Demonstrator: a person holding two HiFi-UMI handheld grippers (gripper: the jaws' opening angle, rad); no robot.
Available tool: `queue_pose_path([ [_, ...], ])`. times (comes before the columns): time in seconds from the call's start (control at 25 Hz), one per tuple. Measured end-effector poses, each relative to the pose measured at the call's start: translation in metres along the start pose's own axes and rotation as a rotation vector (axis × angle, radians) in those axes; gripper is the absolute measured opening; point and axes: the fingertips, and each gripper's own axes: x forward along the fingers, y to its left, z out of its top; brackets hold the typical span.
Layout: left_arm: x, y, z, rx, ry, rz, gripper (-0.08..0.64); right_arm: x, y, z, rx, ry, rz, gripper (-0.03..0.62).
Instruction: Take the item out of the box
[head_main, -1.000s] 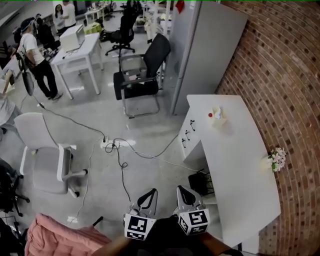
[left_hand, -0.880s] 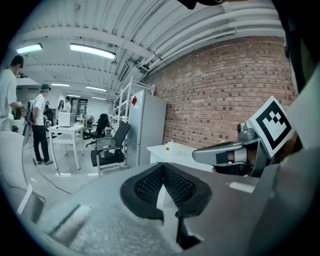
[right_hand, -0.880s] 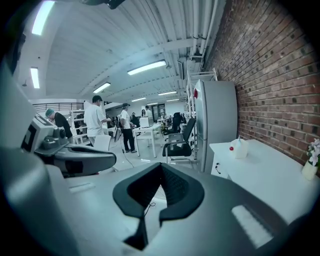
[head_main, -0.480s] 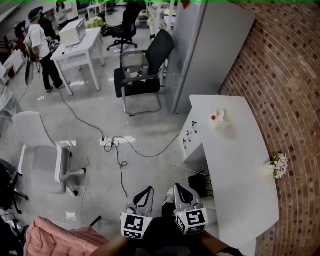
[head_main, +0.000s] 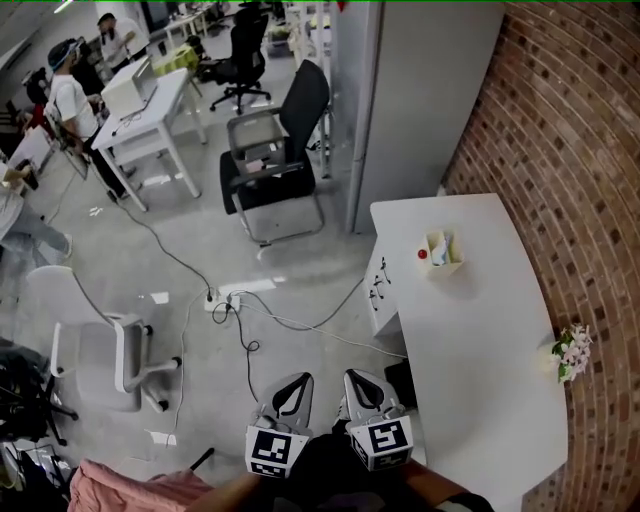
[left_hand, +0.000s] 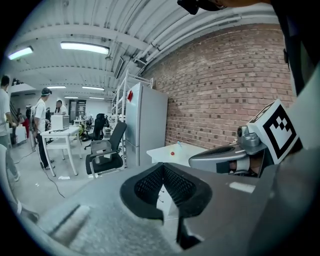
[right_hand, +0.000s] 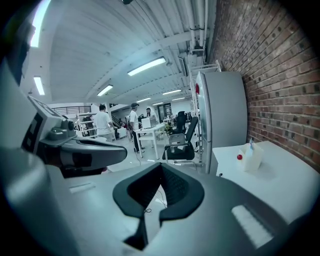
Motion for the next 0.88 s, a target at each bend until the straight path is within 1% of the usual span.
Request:
queue_pose_path([
  [0.12,0.027,-0.004,0.007,0.019,0.014,-0.001,0.005,0.008,-0.022,0.006,0.001,0.007,0.009,0.002],
  [0.32,0.068,-0.019,0.027,0.052,0.020,-0.016,0.005,0.016,-0.064,0.016,0.020,-0.005,-0.003,0.002],
  [0.44,0.089,-0.027,0.031,0.073,0.027,-0.028,0.005,0.018,-0.087,0.024,0.026,-0.025,-0.019,0.002],
  [0.56,0.108,-0.034,0.034,0.096,0.032,-0.044,0.005,0.018,-0.108,0.023,0.037,-0.016,-0.039,0.002],
  [0.68,0.123,-0.043,0.040,0.108,0.041,-0.077,0.005,0.017,-0.122,0.018,0.061,-0.012,-0.051,0.002],
  [0.88,0.153,-0.052,0.043,0.132,0.049,-0.155,0.005,0.021,-0.147,0.018,0.085,-0.020,-0.117,0.002],
])
